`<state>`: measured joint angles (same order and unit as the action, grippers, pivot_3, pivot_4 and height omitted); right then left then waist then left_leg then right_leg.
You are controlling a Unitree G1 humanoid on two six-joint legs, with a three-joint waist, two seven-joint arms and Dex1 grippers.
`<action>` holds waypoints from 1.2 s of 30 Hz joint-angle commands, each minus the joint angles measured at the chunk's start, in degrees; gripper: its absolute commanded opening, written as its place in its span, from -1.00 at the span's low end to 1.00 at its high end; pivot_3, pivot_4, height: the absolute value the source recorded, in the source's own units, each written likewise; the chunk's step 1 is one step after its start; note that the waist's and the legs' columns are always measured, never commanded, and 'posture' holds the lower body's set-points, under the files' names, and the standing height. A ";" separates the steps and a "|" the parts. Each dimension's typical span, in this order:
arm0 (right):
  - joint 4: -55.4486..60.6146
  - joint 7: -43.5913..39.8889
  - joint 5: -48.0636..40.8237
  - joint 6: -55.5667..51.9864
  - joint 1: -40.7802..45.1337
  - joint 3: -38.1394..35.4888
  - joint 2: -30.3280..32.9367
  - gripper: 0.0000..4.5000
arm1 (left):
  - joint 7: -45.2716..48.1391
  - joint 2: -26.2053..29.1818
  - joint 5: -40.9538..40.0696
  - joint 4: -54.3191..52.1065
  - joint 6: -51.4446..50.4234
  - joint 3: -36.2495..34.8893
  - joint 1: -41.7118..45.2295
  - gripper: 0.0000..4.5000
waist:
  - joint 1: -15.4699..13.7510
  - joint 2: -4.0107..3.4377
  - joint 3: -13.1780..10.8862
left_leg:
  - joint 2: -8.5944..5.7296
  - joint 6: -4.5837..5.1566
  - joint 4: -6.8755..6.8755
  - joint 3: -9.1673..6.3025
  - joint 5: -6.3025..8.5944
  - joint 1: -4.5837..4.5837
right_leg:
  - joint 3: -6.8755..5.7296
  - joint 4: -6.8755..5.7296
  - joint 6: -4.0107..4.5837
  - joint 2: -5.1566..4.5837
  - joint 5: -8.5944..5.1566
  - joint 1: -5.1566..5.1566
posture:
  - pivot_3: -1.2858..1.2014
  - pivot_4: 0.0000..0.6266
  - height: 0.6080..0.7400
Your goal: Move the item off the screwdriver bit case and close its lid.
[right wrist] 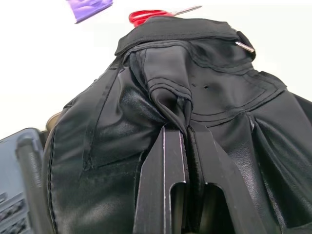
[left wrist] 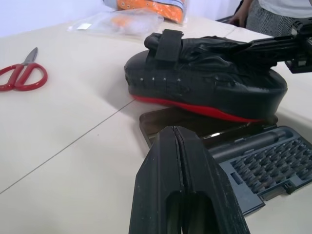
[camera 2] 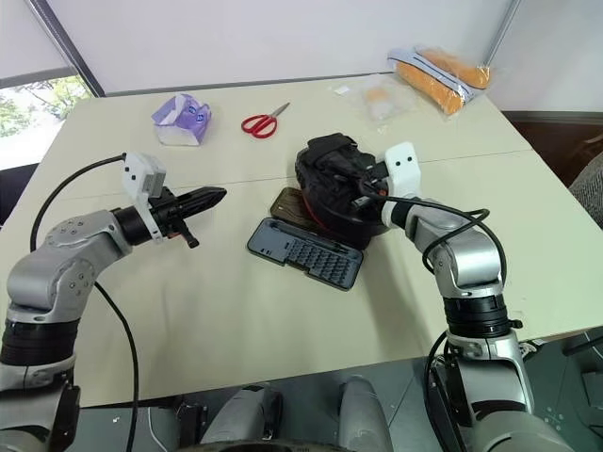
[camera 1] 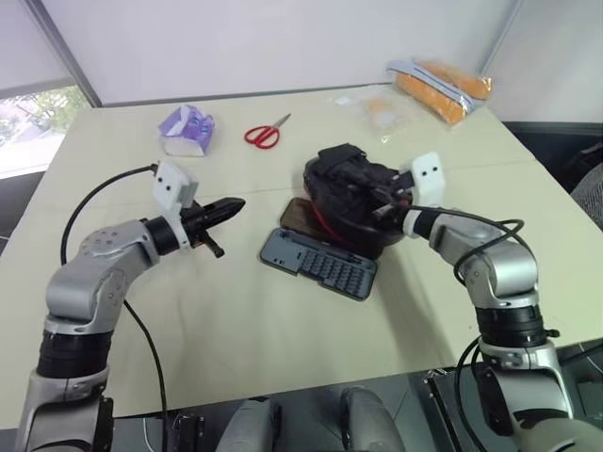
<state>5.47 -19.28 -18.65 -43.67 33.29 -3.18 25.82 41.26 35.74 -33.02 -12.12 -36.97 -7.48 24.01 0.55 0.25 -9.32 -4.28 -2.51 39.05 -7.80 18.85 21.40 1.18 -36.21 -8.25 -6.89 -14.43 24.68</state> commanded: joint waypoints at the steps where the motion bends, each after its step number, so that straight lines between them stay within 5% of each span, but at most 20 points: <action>1: 1.24 6.96 4.35 3.96 2.04 -5.65 1.24 -0.97 | 0.38 0.14 0.30 -0.88 1.04 -0.25 0.94 -1.00 | 0.03 0.00 0.00 | 0.00 0.00 0.00 0.00 0.00 0.01 | 0.00 0.00 0.00 0.00 0.00 0.02 | 0.03 -0.52 1.00; 12: -5.11 23.60 15.91 9.18 -1.14 -16.01 5.05 -0.97 | 0.54 -0.72 1.17 0.11 1.82 0.54 0.95 -1.00 | 0.38 -0.03 -0.02 | 0.01 0.00 -0.16 0.17 0.00 0.05 | 0.08 -0.01 0.00 0.00 0.00 0.17 | 0.03 -0.52 1.00; 24: -14.64 31.93 20.29 9.23 -4.39 -21.02 5.99 -0.97 | 0.55 -0.99 1.85 -0.01 2.11 0.98 0.71 -1.00 | 0.30 -0.07 -0.03 | 0.02 0.00 -0.15 0.27 0.00 0.03 | 0.15 -0.03 0.00 0.00 0.00 0.18 | 0.03 -0.52 1.00; 27: -13.77 30.96 18.90 9.11 -4.81 -21.29 4.56 -0.58 | 0.38 -0.90 1.96 -0.20 1.86 0.85 0.50 -1.00 | 0.31 -0.07 -0.03 | 0.02 0.00 -0.14 0.27 0.00 0.04 | 0.15 -0.03 0.00 0.00 0.00 0.17 | 0.03 -0.52 1.00; 33: -9.34 31.12 17.12 10.32 -4.78 -23.29 3.03 0.72 | 0.16 -1.05 2.04 -0.33 1.75 0.84 0.32 -1.00 | 0.50 -0.07 -0.02 | 0.02 0.00 -0.14 0.27 0.00 0.02 | 0.15 -0.03 0.00 0.01 0.00 0.17 | 0.03 -0.52 1.00; 36: -3.46 30.19 16.13 12.71 -4.89 -23.39 1.99 0.72 | 0.12 -1.07 1.95 -0.43 1.64 0.85 0.23 -1.00 | 0.53 -0.10 -0.04 | 0.03 0.00 -0.15 0.26 0.00 0.02 | 0.15 -0.04 0.00 0.02 0.00 0.18 | 0.03 -0.52 1.00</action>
<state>-3.47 11.17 -2.03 -33.30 27.86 -25.78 27.34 41.34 34.54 -30.96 -11.07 -35.89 -5.77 24.31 1.09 0.15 -9.36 -4.25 -2.51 38.89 -7.53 18.84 21.42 1.34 -36.25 -8.25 -6.87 -14.42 24.87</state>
